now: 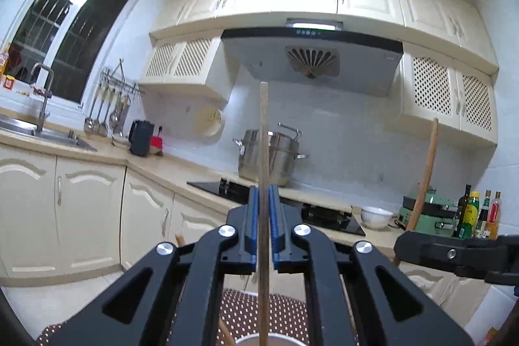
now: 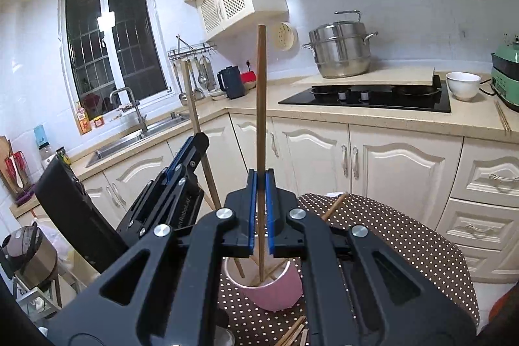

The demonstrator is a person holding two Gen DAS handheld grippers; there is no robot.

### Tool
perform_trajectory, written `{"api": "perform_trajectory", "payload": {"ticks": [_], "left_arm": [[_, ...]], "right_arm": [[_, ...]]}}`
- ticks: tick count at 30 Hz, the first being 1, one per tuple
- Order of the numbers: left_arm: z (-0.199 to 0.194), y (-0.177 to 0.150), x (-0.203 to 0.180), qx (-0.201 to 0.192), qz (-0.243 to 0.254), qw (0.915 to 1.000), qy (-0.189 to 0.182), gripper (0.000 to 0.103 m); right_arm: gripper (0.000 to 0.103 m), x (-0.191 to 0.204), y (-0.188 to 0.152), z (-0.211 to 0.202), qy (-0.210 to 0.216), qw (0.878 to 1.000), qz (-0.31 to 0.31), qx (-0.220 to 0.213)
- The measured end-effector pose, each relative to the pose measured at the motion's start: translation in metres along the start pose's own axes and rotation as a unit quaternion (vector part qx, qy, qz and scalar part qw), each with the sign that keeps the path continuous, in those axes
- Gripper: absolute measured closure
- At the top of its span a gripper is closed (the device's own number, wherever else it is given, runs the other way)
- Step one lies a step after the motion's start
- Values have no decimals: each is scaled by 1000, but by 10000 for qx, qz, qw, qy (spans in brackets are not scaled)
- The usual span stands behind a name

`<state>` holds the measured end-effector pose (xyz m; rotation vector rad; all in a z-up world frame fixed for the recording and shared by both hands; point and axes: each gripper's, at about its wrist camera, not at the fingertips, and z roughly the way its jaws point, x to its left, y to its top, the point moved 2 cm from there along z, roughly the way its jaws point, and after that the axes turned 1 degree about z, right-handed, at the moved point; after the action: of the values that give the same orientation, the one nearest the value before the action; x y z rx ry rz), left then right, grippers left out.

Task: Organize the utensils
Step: 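Lift both held chopsticks and carry them over the pink cup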

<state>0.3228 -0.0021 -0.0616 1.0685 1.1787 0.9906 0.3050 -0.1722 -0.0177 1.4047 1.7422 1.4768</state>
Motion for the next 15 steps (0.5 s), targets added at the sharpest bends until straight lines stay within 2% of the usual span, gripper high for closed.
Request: {"api": "perform_trajectory", "payload": {"ticks": [11,15], "left_arm": [[-18,-20,7,514,120,9985,-115,96],[-26,-23,9,860,95,9958,-296,96]], "right_arm": [[97,3,-13,5,-60,9998,-4,215],[97,5,-21,7,-110,9995,-38,280]]}}
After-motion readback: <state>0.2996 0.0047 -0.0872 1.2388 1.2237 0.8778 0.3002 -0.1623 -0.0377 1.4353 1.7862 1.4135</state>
